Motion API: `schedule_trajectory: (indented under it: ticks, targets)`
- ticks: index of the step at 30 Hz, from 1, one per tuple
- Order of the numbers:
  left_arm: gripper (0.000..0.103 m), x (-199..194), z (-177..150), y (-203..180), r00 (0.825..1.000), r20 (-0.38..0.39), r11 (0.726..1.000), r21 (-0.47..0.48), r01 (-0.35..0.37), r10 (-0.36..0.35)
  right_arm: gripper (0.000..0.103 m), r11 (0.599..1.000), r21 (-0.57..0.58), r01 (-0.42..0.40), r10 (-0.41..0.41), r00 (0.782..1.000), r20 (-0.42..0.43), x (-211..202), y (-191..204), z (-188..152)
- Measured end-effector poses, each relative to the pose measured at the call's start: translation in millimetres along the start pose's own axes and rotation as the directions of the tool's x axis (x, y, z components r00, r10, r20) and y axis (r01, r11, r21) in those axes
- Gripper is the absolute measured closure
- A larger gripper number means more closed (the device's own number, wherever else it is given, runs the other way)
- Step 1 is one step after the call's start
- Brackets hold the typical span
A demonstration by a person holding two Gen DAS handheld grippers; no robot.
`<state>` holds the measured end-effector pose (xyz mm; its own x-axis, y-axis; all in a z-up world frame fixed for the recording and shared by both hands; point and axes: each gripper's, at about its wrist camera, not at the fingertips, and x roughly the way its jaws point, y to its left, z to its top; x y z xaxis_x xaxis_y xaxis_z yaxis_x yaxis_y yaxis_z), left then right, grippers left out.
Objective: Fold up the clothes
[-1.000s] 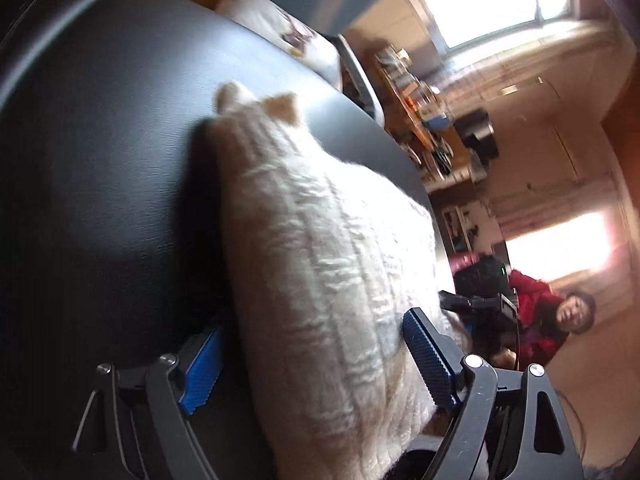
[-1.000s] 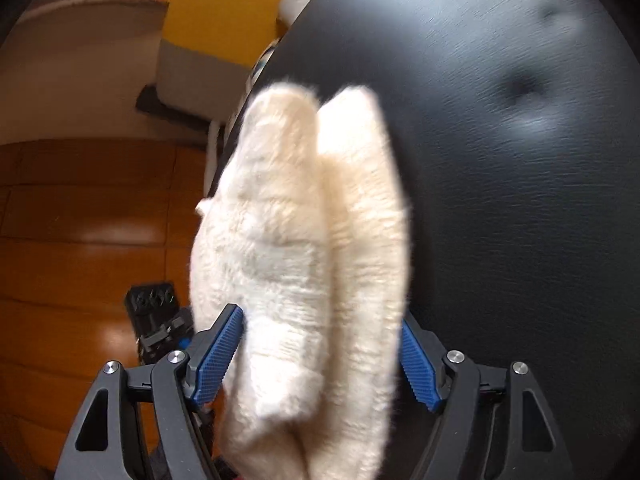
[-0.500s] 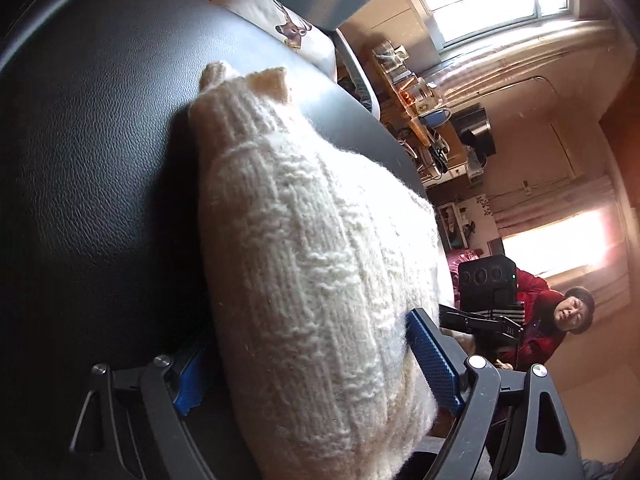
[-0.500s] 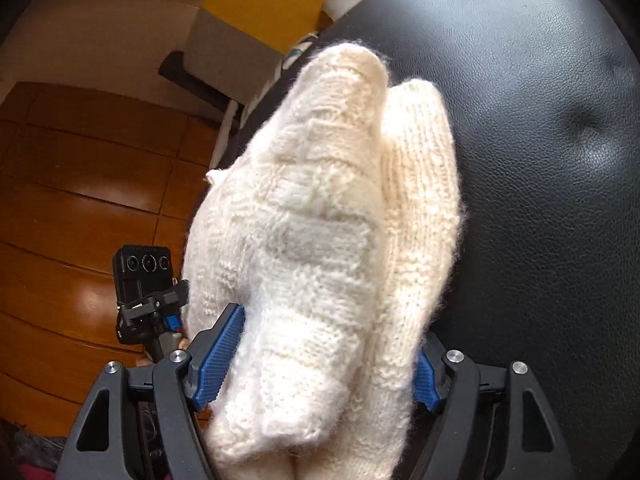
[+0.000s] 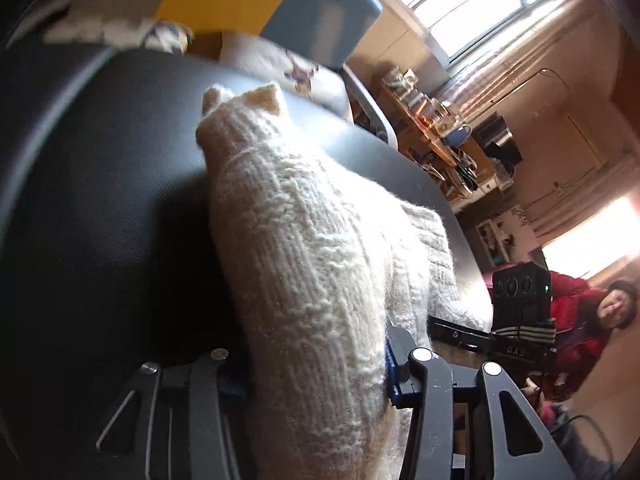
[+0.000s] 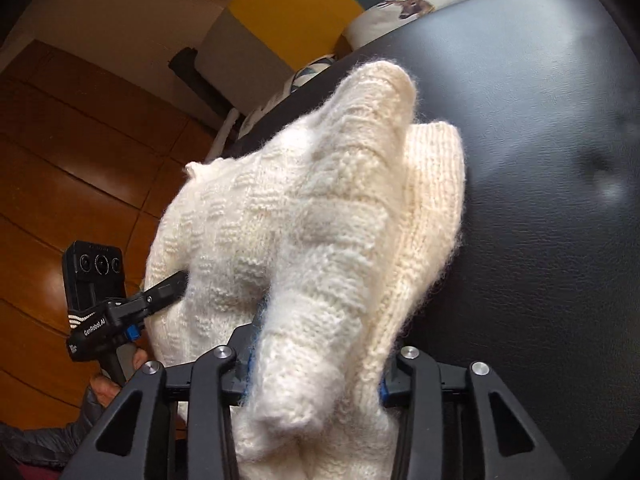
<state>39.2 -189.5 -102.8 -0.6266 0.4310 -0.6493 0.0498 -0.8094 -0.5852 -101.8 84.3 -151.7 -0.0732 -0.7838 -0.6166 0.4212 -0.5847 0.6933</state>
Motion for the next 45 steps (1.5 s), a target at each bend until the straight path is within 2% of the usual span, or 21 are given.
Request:
schedule_trajectory:
  ticks: [4,7,11,14,18,20,23,24,26,28,30,31,33,34,35,38,39,40,42,44,45]
  targets:
    - [0.056,-33,-4,22,0.997,0.06,0.998,-0.007,-0.057,0.057,0.063,0.997,-0.068,-0.048,0.045,0.998,-0.051,34,33,14]
    - [0.056,-65,-3,39,0.987,0.117,0.994,-0.031,-0.102,0.105,0.063,0.988,-0.124,-0.087,0.075,0.992,-0.098,64,63,26]
    - [0.056,-122,-5,76,0.956,0.207,0.977,-0.091,-0.193,0.208,0.064,0.965,-0.215,-0.151,0.111,0.976,-0.186,122,118,44]
    - [0.056,-167,-9,111,0.92,0.263,0.952,-0.17,-0.253,0.291,0.064,0.938,-0.288,-0.195,0.12,0.958,-0.259,171,168,57]
    - [0.055,-214,-18,167,0.871,0.285,0.898,-0.315,-0.308,0.399,0.064,0.897,-0.381,-0.223,0.083,0.932,-0.352,236,229,65]
    - [0.055,-228,-25,196,0.853,0.254,0.852,-0.403,-0.334,0.455,0.064,0.879,-0.425,-0.215,0.034,0.918,-0.395,267,250,62]
    - [0.052,-240,-41,240,0.84,0.178,0.766,-0.538,-0.353,0.512,0.064,0.863,-0.461,-0.205,-0.02,0.899,-0.437,302,270,56]
    - [0.049,-244,-47,253,0.844,0.165,0.743,-0.579,-0.335,0.51,0.064,0.862,-0.463,-0.205,-0.024,0.897,-0.441,309,274,54]
    - [0.04,-250,-58,272,0.863,0.159,0.714,-0.643,-0.279,0.48,0.056,0.864,-0.46,-0.204,-0.031,0.891,-0.453,315,276,54]
    - [0.035,-257,-64,277,0.864,0.159,0.702,-0.661,-0.267,0.478,0.056,0.876,-0.434,-0.209,-0.022,0.883,-0.469,314,268,65]
    - [0.032,-264,-69,279,0.86,0.158,0.693,-0.67,-0.267,0.485,0.056,0.873,-0.447,-0.195,-0.028,0.895,-0.445,302,267,69]
    - [0.03,-268,-70,278,0.855,0.154,0.691,-0.667,-0.279,0.494,0.056,0.863,-0.474,-0.176,-0.041,0.91,-0.413,283,257,68]
    - [0.03,-279,-72,273,0.838,0.151,0.688,-0.654,-0.313,0.525,0.056,0.806,-0.58,-0.12,-0.077,0.95,-0.303,271,286,75]
    - [0.03,-286,-73,269,0.819,0.152,0.677,-0.655,-0.335,0.553,0.055,0.77,-0.625,-0.129,-0.054,0.963,-0.266,257,296,76]
    - [0.03,-293,-74,265,0.799,0.158,0.669,-0.652,-0.357,0.58,0.055,0.736,-0.655,-0.17,-0.013,0.965,-0.264,247,309,76]
    - [0.03,-311,-70,249,0.734,0.235,0.672,-0.635,-0.38,0.637,0.055,0.615,-0.74,-0.272,0.046,0.949,-0.311,269,378,57]
    - [0.03,-314,-65,245,0.723,0.262,0.682,-0.628,-0.376,0.639,0.055,0.584,-0.76,-0.286,0.036,0.944,-0.328,274,386,50]
    - [0.03,-315,-58,242,0.72,0.288,0.697,-0.618,-0.364,0.631,0.055,0.554,-0.784,-0.28,0.004,0.942,-0.334,283,393,42]
    - [0.03,-310,-45,243,0.72,0.291,0.705,-0.603,-0.373,0.63,0.055,0.506,-0.824,-0.255,-0.059,0.943,-0.328,298,389,34]
    - [0.03,-264,-12,227,0.731,0.26,0.702,-0.592,-0.396,0.631,0.055,0.49,-0.847,-0.206,-0.154,0.936,-0.317,320,375,30]
    - [0.03,-245,-2,224,0.735,0.234,0.695,-0.588,-0.413,0.636,0.055,0.5,-0.846,-0.187,-0.186,0.931,-0.315,332,365,29]
